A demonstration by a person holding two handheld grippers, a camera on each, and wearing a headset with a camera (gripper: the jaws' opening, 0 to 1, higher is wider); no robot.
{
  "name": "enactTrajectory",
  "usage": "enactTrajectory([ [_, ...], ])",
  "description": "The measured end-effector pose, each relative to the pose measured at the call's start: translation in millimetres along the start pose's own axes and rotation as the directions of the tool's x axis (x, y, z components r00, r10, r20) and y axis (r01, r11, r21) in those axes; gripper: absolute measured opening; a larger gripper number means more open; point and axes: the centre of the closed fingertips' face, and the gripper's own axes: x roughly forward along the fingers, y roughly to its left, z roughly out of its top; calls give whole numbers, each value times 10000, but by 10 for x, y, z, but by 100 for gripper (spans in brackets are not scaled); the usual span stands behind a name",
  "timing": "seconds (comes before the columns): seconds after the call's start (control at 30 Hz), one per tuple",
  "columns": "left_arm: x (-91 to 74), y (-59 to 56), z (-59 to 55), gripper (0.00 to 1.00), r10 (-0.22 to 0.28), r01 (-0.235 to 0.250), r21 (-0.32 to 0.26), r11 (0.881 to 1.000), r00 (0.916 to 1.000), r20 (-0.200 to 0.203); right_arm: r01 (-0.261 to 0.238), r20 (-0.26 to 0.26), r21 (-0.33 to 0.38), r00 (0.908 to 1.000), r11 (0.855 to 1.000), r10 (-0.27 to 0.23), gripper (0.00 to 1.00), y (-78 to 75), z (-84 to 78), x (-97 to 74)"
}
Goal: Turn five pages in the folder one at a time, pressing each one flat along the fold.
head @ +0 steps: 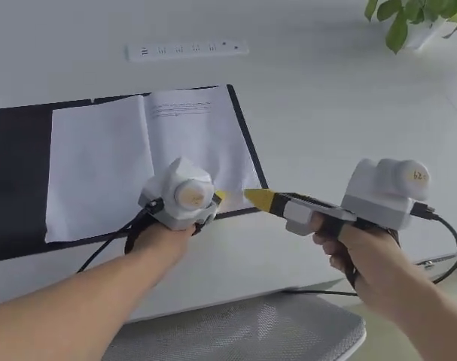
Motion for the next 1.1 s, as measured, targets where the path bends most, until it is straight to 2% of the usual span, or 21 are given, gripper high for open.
enactTrajectory([
  [0.1, 7, 24, -2, 10, -97, 100, 428, 9990, 9999, -80, -31, -8, 38, 10000, 10000, 31, 58, 2, -7, 14],
  [0.2, 4, 29, 0, 8, -106, 108, 418, 9991, 9999, -59, -10, 13, 54, 10000, 10000, 9, 57, -22, -8, 48],
  [0.37, 10, 47, -5, 7, -94, 95, 208, 9997, 9999, -65, 48, 12, 179, 10000, 9998, -48, 53, -112, 3, 199],
  [0.53, 6, 57, -6, 5, -131, 131, 57, 9999, 9999, -60, 284, 99, 1053, 9995, 9940, -296, 53, -309, 9, 372],
  [0.67, 11, 58, -5, 5, -102, 102, -39, 9999, 9999, -58, 288, 88, 1809, 9995, 9831, -309, 49, -389, -16, 449],
  [0.77, 12, 56, -3, 5, -94, 93, -50, 9999, 9999, -56, 285, 19, 2067, 9996, 9780, -296, 46, -424, -42, 488],
  [0.87, 13, 58, -2, 5, -102, 101, -93, 9999, 9999, -50, 354, -126, 2172, 9994, 9755, -335, 34, -449, -83, 516],
  [1.1, 11, 58, -1, 5, -81, 81, -218, 9997, 10000, -18, 693, -28, 2354, 9975, 9694, -707, 2, -523, -84, 522],
])
